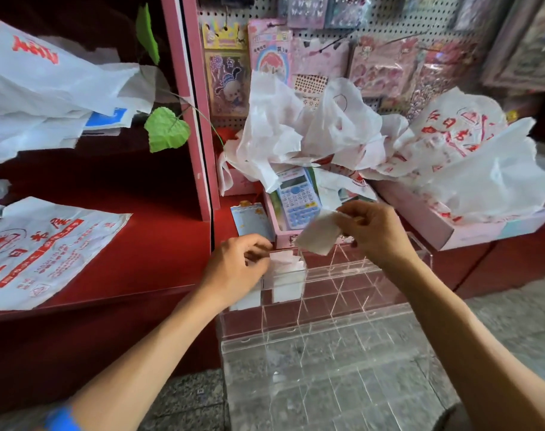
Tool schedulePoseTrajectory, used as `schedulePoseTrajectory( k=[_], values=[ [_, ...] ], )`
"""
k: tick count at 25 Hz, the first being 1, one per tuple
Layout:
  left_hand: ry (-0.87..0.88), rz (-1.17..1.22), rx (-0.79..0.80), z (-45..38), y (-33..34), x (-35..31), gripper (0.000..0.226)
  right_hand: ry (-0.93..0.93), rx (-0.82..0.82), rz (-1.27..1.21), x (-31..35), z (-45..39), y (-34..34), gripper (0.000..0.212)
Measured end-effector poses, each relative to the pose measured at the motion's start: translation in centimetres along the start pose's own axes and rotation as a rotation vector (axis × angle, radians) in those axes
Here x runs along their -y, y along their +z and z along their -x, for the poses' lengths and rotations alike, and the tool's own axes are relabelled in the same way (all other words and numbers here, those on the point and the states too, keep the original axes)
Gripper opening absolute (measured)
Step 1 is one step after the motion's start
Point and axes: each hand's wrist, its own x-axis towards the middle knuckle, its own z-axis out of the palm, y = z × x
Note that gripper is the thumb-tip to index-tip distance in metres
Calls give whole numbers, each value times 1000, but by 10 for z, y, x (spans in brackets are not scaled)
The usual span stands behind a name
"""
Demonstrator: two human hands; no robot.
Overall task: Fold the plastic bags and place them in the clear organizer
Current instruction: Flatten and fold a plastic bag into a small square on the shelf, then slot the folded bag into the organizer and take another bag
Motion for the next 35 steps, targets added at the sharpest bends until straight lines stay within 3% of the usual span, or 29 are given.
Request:
schedulePoseTrajectory(
  k=[5,12,22,28,35],
  values=[
    [12,-192,2,2,5,11,17,-59,56,318,-26,-9,-7,15],
    [1,-248,5,3,5,22,15,-188,185,492,-46,-12,18,19],
    [10,-270,-2,1,3,28,15,-171,110,743,-57,-13,32,5],
    [20,-267,9,7,-4,24,19,-237,89,670,-21,-12,37,10],
    [-63,-355,-103,26,-73,40,18,-467,319,511,29,11,125,7]
  ],
)
